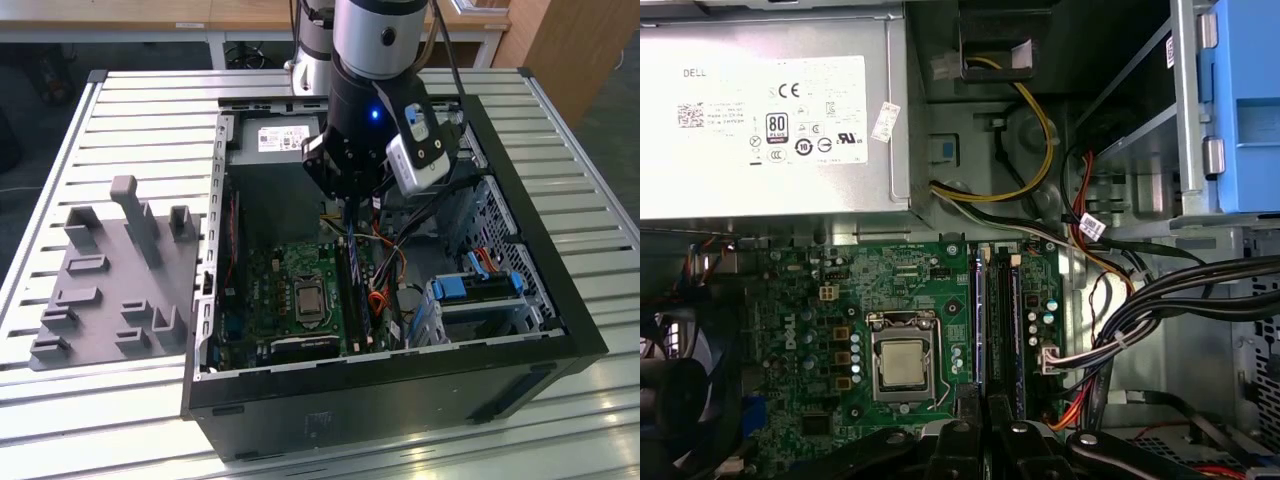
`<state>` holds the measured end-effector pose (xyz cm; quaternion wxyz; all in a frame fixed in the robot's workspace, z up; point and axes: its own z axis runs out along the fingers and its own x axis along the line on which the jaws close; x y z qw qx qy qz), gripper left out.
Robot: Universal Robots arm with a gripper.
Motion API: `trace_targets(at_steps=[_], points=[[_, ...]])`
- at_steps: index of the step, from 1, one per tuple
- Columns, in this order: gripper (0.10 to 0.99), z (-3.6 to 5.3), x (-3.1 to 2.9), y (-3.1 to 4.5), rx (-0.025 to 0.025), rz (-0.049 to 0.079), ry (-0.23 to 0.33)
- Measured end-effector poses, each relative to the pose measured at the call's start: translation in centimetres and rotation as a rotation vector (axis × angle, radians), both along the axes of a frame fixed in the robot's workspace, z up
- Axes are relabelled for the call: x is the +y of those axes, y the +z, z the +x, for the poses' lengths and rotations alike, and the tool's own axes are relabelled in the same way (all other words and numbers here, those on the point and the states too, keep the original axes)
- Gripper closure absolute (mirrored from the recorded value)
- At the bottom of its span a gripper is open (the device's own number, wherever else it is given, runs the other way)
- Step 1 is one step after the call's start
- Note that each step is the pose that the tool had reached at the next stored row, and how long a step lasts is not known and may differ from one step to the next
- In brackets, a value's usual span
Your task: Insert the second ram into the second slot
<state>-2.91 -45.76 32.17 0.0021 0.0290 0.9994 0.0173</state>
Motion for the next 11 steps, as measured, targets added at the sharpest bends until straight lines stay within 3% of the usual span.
trace_targets(at_steps=[11], points=[[0.949,0.00,0.00,-0.34,0.0000,0.000,0.016]])
